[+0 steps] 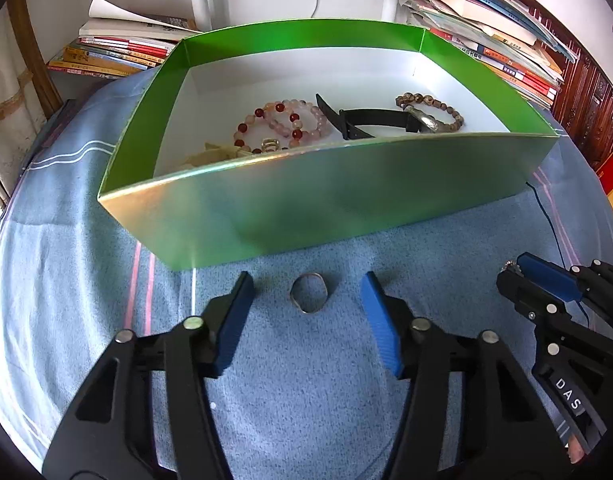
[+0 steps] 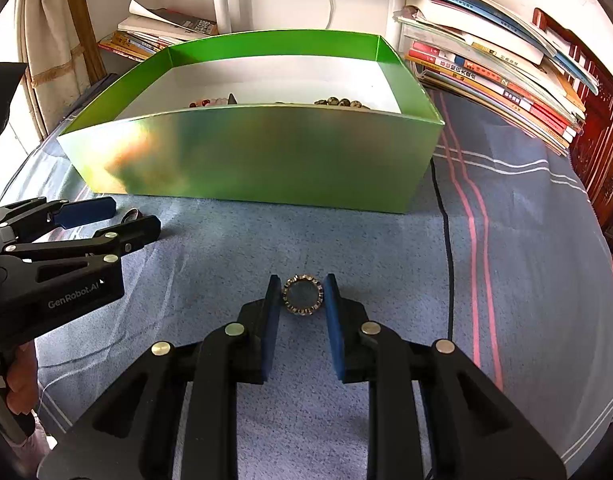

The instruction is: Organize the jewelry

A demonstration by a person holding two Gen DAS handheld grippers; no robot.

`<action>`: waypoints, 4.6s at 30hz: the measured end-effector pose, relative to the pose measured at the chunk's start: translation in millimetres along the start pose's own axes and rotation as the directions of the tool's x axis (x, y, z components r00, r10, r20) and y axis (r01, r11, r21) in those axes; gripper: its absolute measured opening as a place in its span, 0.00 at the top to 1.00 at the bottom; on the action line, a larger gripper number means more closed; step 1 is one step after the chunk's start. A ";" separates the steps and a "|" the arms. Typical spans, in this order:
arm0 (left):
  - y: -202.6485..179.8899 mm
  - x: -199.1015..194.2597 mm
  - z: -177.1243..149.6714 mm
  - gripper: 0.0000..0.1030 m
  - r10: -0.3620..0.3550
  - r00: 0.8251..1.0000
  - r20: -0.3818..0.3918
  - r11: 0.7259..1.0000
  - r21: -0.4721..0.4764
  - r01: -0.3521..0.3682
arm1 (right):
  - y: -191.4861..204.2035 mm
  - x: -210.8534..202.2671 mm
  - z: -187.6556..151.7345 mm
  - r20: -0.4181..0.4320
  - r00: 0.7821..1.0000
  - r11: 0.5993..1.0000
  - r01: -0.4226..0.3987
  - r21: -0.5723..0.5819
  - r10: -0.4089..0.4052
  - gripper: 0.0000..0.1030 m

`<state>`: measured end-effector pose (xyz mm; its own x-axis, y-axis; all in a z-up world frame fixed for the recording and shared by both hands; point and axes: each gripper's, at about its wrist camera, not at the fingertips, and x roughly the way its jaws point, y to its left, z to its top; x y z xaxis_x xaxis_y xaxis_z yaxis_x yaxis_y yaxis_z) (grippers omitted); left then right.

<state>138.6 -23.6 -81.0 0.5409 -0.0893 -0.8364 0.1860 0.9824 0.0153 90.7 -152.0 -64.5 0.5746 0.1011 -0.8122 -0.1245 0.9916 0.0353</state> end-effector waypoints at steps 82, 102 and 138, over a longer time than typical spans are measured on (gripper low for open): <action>60.4 17.3 135.2 0.81 0.097 0.995 0.040 0.993 -0.064 -0.094 | -1.2 56.1 163.2 0.045 0.998 0.999 -0.036 0.010 0.036 0.80; 46.4 -61.0 78.7 0.27 0.116 0.959 0.257 0.990 -0.112 -0.090 | -22.1 -50.7 90.4 0.358 0.933 0.996 0.001 0.091 -0.034 0.22; -0.7 -147.1 -8.6 0.04 0.145 0.876 0.460 0.989 -0.059 -0.133 | -15.0 -102.7 14.3 0.485 0.865 0.991 0.105 0.082 -0.132 0.03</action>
<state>51.9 -9.8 37.3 0.8782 -0.0114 -0.4782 0.0640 0.9935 0.0937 45.2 -176.0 26.7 0.9055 -0.0038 -0.4244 0.0030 1.0000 -0.0025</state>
